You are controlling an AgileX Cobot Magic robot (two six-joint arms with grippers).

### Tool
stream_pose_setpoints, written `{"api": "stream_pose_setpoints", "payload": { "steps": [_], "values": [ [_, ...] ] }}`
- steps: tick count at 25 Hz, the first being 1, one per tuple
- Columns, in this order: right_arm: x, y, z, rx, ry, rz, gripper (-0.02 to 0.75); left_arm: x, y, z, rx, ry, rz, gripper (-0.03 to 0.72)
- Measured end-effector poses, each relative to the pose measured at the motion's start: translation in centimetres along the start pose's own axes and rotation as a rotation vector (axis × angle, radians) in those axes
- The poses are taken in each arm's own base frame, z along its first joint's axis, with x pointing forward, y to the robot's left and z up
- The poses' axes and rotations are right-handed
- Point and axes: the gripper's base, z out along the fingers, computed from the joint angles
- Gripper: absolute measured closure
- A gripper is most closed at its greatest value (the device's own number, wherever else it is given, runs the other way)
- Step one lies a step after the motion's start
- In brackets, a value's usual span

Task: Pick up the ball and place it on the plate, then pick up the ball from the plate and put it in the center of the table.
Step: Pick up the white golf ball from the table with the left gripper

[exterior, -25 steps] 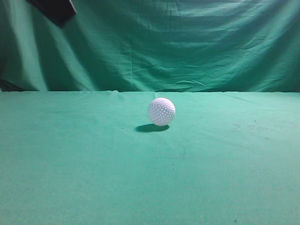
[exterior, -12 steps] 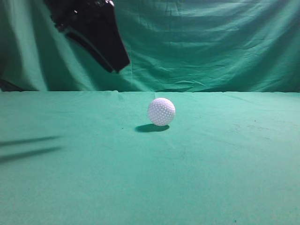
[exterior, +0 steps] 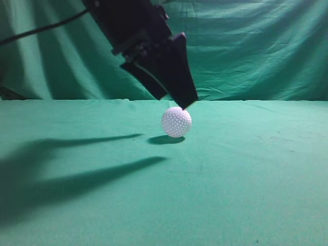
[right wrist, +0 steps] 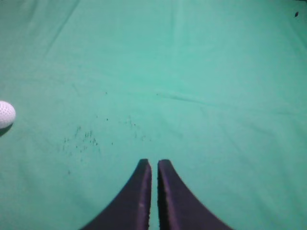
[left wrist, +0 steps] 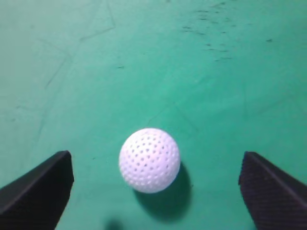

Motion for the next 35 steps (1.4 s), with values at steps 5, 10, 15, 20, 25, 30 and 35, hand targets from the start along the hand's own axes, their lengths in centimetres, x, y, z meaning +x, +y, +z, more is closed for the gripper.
{"api": "stream_pose_setpoints", "payload": {
  "steps": [5,10,15,20,25,30,35],
  "values": [
    [-1.2,0.2,0.9,-0.044,0.059,0.009,0.738,0.0,0.1,2.0,0.008,0.017,0.005,0.043],
    [-1.2,0.6,1.0,-0.097,0.059,0.008,0.691,0.3,0.6,3.4,0.006,0.027,-0.003,0.043],
    [-1.3,0.9,1.0,-0.123,0.05,0.014,0.691,0.8,0.7,4.3,0.002,0.042,-0.011,0.092],
    [-1.4,1.0,1.0,-0.14,0.043,0.019,0.691,0.8,0.7,4.3,0.003,0.042,-0.011,0.344],
    [-1.4,1.1,1.0,-0.144,0.042,0.018,0.691,0.8,0.7,4.3,0.006,0.043,-0.011,0.38],
    [-1.4,1.1,1.0,-0.146,0.041,0.02,0.691,0.5,0.4,3.3,0.027,0.061,-0.021,0.38],
    [-1.4,1.1,1.0,-0.147,0.039,-0.002,0.691,-0.5,0.4,-1.3,-0.064,0.132,-0.061,0.38]
  ]
}}
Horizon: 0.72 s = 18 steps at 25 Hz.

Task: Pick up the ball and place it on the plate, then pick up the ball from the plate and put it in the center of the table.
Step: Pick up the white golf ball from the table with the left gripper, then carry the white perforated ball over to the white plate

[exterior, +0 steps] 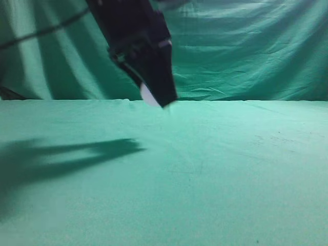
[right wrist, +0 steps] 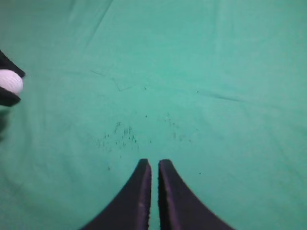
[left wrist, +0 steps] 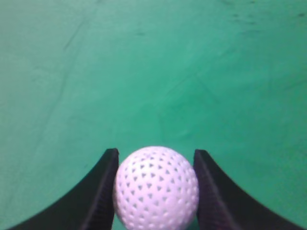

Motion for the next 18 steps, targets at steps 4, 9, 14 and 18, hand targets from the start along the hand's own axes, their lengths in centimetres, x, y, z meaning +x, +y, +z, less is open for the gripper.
{"api": "stream_pose_setpoints", "payload": {
  "steps": [4,9,14,18],
  "values": [
    [0.0,0.7,0.1,-0.045,0.006,-0.076,0.691,0.2,1.1,-4.3,-0.105,0.021,-0.075,0.38],
    [-0.1,1.5,1.1,-0.107,0.054,-0.121,0.691,2.5,4.0,-9.3,-0.136,0.003,-0.248,0.38],
    [-1.8,2.1,2.4,-0.155,0.102,-0.153,0.691,6.9,6.9,-12.8,-0.19,0.032,-0.41,0.38],
    [-2.9,3.1,4.3,-0.204,0.16,-0.185,0.691,10.7,7.5,-13.8,-0.227,0.058,-0.529,0.38]
  ]
}}
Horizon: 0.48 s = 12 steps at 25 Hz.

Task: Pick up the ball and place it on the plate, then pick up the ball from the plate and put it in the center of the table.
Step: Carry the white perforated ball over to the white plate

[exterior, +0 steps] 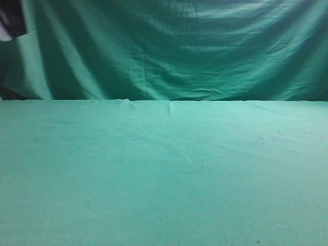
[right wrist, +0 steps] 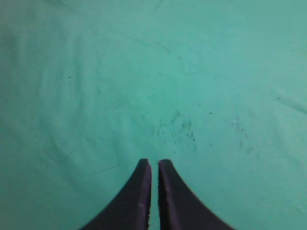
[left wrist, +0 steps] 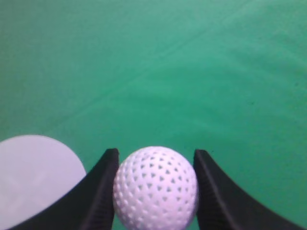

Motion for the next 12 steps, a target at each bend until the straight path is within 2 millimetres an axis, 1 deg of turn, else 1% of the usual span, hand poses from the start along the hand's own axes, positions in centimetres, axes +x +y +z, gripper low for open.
{"api": "stream_pose_setpoints", "payload": {
  "steps": [3,6,9,12],
  "values": [
    [-0.6,0.2,1.6,-0.028,0.054,-0.021,0.691,2.1,1.3,0.3,-0.028,0.025,-0.078,0.38],
    [-0.7,0.4,2.9,-0.043,0.094,-0.031,0.691,4.0,2.7,1.0,-0.084,0.063,-0.136,0.38],
    [-0.8,0.3,3.2,-0.038,0.094,-0.036,0.691,5.6,4.1,1.5,-0.165,0.088,-0.166,0.38],
    [-0.9,0.2,3.2,-0.027,0.079,-0.043,0.691,6.3,5.5,1.5,-0.255,0.063,-0.198,0.38]
  ]
}}
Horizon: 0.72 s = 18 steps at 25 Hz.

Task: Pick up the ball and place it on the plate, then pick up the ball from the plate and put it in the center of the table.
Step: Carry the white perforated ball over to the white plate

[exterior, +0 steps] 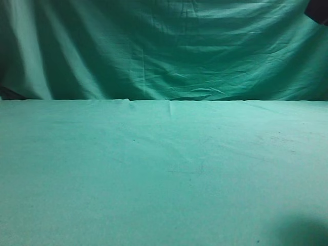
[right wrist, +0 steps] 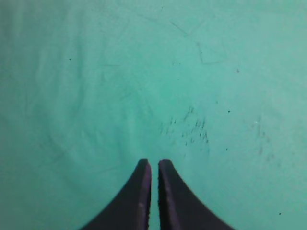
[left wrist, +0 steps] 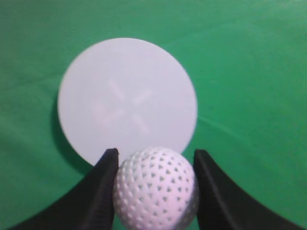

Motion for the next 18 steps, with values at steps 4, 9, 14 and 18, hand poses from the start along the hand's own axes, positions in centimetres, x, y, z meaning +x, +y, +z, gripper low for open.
{"api": "stream_pose_setpoints", "payload": {
  "steps": [4,9,14,18],
  "values": [
    [0.0,0.0,0.0,0.003,-0.004,-0.002,0.691,0.0,2.0,0.7,-0.08,-0.04,-0.034,0.38],
    [0.0,-0.1,0.0,0.006,-0.004,-0.005,0.691,0.2,2.3,3.5,-0.079,-0.001,-0.027,0.38],
    [0.0,-0.1,0.0,0.006,-0.004,-0.006,0.691,0.4,2.4,5.6,-0.073,0.026,-0.009,0.38],
    [0.0,-0.1,0.0,0.007,-0.005,-0.006,0.691,0.3,2.4,5.9,-0.081,0.007,-0.002,0.38]
  ]
}}
